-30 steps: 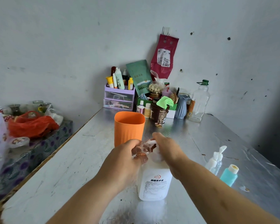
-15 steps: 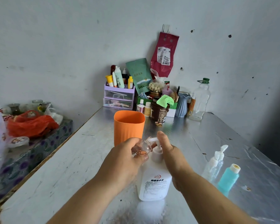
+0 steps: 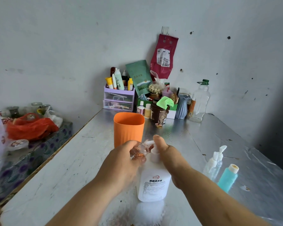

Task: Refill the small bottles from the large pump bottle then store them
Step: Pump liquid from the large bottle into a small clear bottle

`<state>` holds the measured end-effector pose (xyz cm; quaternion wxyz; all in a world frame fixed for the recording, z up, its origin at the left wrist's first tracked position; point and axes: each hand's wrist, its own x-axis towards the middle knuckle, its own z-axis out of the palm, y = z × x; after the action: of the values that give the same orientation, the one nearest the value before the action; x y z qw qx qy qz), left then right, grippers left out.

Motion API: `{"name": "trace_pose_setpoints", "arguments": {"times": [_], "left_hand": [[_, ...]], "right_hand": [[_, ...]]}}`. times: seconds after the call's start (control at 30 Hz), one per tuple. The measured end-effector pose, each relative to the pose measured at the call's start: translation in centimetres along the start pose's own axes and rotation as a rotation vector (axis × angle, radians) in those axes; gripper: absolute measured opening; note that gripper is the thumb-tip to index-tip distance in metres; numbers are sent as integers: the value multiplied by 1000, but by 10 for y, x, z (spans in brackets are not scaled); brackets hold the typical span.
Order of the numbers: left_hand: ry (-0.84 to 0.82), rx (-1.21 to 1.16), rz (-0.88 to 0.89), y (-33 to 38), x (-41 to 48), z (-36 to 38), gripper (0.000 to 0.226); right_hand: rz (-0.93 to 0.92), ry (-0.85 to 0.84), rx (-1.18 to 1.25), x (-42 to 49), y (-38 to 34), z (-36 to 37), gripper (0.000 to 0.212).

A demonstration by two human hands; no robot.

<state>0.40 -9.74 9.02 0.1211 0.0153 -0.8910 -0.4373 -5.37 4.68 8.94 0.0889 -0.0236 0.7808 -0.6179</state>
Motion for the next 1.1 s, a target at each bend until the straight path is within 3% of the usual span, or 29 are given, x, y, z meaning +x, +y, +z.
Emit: {"name": "trace_pose_setpoints", "arguments": {"times": [0.2, 0.4, 0.73, 1.1], "left_hand": [[12, 2, 9, 3, -1, -4, 31], [17, -37, 25, 0, 1, -2, 32], [12, -57, 20, -14, 7, 5, 29], [7, -86, 4, -8, 5, 1, 30]], "right_hand": [[56, 48, 16, -4, -13, -1, 35], [35, 101, 49, -2, 2, 7, 67], [5, 128, 81, -2, 2, 10, 43], [81, 16, 121, -13, -13, 1, 44]]}}
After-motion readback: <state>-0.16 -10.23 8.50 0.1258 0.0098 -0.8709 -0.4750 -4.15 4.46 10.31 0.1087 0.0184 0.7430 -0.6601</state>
